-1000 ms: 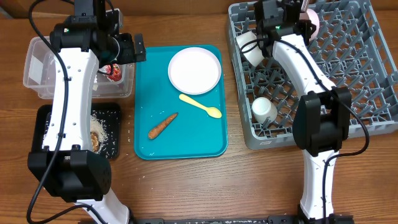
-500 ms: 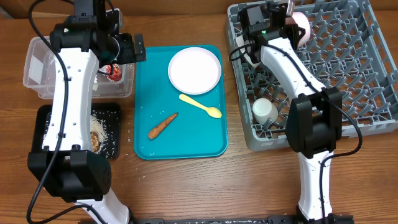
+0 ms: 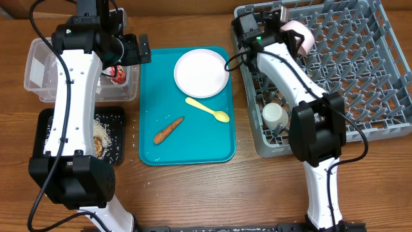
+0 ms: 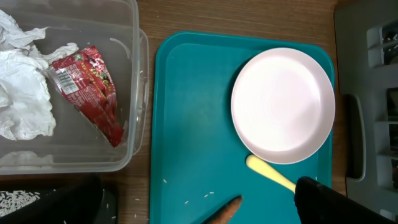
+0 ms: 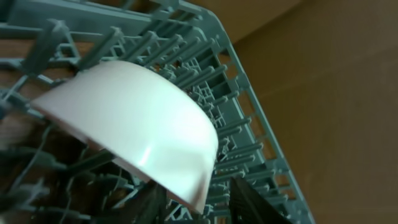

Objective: Sort waste into correct bins and load items into the dishwasher

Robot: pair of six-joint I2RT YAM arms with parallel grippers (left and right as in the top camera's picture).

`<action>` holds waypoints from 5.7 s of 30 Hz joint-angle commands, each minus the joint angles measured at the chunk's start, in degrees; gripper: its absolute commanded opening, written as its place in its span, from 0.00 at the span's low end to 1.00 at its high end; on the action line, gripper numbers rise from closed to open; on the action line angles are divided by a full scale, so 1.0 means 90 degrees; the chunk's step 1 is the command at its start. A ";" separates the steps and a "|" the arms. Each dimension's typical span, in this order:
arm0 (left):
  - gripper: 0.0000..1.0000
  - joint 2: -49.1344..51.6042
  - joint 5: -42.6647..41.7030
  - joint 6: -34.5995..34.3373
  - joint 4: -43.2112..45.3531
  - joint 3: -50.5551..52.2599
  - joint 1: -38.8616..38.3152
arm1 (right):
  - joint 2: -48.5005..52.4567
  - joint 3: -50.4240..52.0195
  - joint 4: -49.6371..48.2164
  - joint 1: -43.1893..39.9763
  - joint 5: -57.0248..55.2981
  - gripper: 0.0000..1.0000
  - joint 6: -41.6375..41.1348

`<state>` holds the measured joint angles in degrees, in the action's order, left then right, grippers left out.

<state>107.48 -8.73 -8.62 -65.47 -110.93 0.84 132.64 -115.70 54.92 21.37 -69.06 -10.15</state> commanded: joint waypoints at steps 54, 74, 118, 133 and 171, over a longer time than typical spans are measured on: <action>0.95 -0.0622 0.0816 0.1489 0.1134 0.4809 -0.1634 | -0.2577 -0.0391 0.1316 0.0277 0.8349 0.83 -0.0347; 0.16 -0.0624 0.0707 0.0979 0.2159 0.5518 -0.1596 | -0.2577 -0.0391 0.1375 0.0277 0.8349 0.83 -0.0347; 0.64 -0.1258 0.1515 -0.1855 0.1865 0.5452 0.1904 | -0.2543 -0.0391 0.1486 0.0279 0.8354 0.83 -0.0352; 0.76 -0.1331 0.0809 -0.0437 -0.0063 0.2548 0.1513 | -0.1846 -0.0391 0.0675 0.0461 0.8539 0.74 -0.1146; 0.93 -0.1324 0.1328 -0.0425 0.0602 0.1773 0.0034 | 0.1052 -0.0393 0.0835 0.1100 0.7402 0.04 -0.3959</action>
<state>96.12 2.39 -11.88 -60.31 -94.28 0.84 139.94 -119.33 62.04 31.16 -2.76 -47.94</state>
